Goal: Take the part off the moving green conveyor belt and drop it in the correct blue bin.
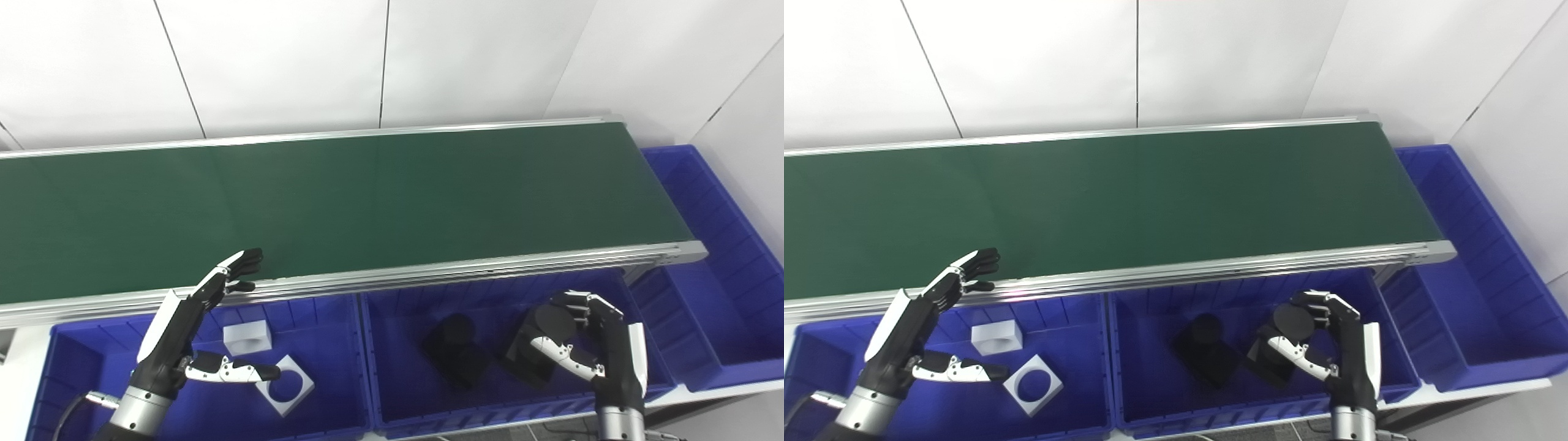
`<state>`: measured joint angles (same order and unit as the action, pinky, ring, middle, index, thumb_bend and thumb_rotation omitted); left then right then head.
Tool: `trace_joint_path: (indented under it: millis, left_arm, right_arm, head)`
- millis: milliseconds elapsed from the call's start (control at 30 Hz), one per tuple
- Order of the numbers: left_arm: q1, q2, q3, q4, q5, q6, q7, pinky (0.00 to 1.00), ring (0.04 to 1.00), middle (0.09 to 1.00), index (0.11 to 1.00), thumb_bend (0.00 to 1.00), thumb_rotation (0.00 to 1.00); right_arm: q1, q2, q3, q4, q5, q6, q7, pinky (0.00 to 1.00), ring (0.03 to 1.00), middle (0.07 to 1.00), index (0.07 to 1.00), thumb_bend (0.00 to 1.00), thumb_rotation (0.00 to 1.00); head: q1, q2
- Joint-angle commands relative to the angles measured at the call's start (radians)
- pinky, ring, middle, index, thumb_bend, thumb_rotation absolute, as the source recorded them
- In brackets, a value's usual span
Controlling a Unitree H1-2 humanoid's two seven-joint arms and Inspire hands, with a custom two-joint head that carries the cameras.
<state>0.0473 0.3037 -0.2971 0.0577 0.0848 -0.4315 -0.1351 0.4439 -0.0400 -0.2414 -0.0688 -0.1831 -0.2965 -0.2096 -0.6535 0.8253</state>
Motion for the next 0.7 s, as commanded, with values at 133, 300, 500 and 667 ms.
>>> trace_joint_path:
  millis: [133, 300, 500, 667]
  left_arm:
    - [-0.009, 0.004, 0.005, -0.03, -0.003, -0.038, 0.003, 0.73, 0.84, 0.879, 0.877, 0.99, 0.21]
    - [-0.008, 0.003, 0.004, -0.031, -0.004, -0.038, 0.002, 0.74, 0.844, 0.882, 0.877, 0.99, 0.2]
    - [-0.005, 0.002, 0.004, -0.034, -0.005, -0.038, 0.002, 0.74, 0.847, 0.885, 0.875, 0.99, 0.19]
    - [-0.005, 0.001, 0.003, -0.034, -0.007, -0.038, 0.001, 0.74, 0.847, 0.885, 0.877, 0.99, 0.19]
  right_arm:
    - [0.006, -0.02, 0.01, -0.023, -0.004, -0.063, 0.0, 0.63, 0.714, 0.777, 0.765, 0.99, 0.1]
    - [0.011, -0.029, 0.02, -0.028, 0.017, -0.052, 0.012, 0.69, 0.766, 0.82, 0.811, 1.0, 0.13]
    - [0.011, -0.033, 0.025, -0.026, 0.018, -0.053, 0.013, 0.69, 0.767, 0.831, 0.82, 1.0, 0.16]
    - [0.01, -0.035, 0.027, -0.023, 0.031, -0.057, 0.017, 0.69, 0.767, 0.833, 0.818, 1.0, 0.15]
  head:
    - [0.004, 0.0]
    - [0.009, -0.001]
    - [0.011, -0.002]
    - [0.016, -0.004]
